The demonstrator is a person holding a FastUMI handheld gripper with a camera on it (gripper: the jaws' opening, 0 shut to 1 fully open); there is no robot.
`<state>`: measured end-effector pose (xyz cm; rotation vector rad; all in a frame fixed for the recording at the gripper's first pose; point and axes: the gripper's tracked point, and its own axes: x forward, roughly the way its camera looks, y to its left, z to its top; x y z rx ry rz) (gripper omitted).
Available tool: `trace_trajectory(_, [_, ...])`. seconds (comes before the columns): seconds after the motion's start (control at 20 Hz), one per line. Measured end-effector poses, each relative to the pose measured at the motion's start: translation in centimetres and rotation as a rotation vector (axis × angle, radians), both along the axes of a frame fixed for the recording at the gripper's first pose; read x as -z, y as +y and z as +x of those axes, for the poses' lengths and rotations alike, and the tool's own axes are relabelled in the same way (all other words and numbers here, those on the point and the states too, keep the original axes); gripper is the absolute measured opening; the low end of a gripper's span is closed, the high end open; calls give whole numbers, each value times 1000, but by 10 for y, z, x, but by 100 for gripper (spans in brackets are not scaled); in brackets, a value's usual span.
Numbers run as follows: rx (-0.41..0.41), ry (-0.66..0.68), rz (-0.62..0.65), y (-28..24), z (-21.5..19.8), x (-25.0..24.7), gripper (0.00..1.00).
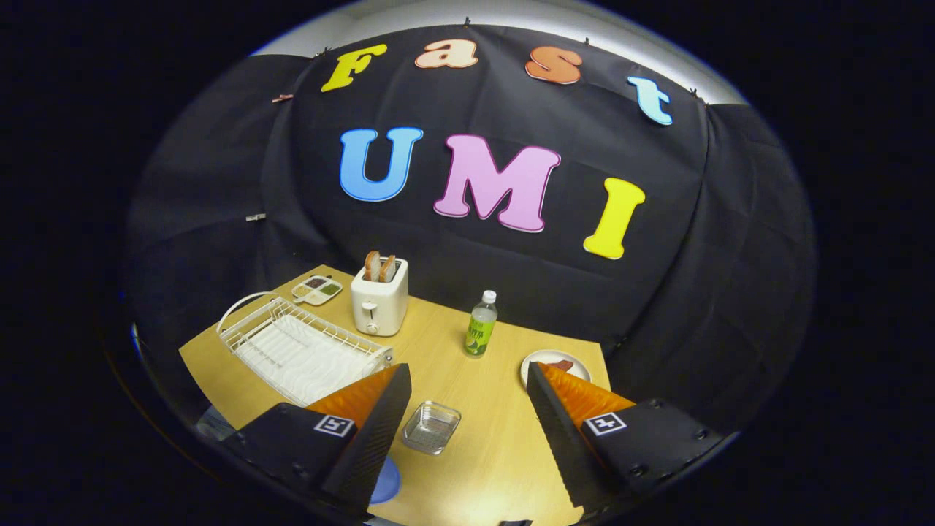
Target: Take the plate from the dish rack, then take the spoon from the basket and place it into the plate.
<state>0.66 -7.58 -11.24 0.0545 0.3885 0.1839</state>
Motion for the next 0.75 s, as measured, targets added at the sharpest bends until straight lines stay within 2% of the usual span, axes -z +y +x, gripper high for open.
trace_trajectory(0.3, [25, -118, 16, -29, 7, -37, 98])
trace_trajectory(0.75, [-5, -198, 54, -54, -3, -58, 98])
